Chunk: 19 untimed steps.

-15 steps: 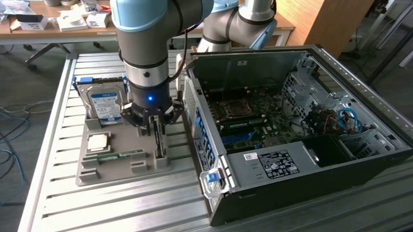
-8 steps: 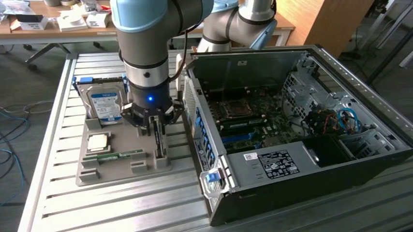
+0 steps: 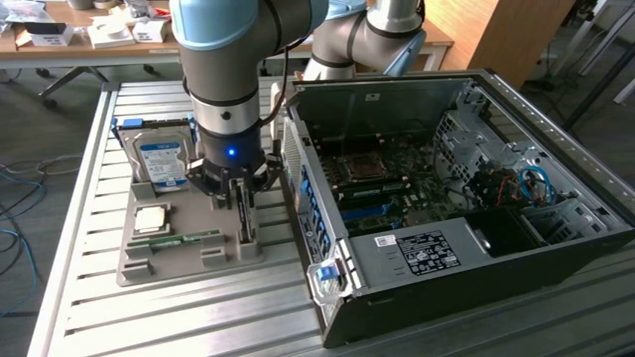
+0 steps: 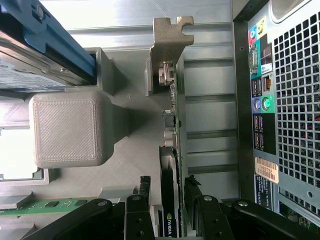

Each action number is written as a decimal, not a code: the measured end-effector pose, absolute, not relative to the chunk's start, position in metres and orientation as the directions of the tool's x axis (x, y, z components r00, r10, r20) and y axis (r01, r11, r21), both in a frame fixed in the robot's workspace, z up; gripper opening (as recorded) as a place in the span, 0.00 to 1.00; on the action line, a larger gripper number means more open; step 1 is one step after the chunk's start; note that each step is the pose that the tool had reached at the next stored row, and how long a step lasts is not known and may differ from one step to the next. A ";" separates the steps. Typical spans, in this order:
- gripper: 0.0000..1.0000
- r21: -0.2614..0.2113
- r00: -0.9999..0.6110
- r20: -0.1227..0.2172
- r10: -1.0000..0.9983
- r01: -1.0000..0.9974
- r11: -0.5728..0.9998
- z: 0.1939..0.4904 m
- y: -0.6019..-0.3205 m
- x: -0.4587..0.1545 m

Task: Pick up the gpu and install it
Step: 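Pick up the gpu and move the gpu toward the slot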

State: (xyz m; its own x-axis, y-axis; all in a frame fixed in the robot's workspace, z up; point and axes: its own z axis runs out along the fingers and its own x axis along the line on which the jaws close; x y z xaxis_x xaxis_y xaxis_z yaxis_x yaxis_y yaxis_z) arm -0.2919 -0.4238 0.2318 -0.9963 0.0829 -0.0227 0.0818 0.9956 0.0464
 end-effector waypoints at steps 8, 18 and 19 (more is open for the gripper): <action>0.40 0.046 -0.996 -0.023 0.083 0.082 0.996 0.230 -0.424 -0.292; 0.40 0.046 -0.996 -0.023 0.083 0.082 0.996 0.230 -0.423 -0.291; 0.40 0.046 -0.996 -0.023 0.083 0.082 0.996 0.230 -0.423 -0.291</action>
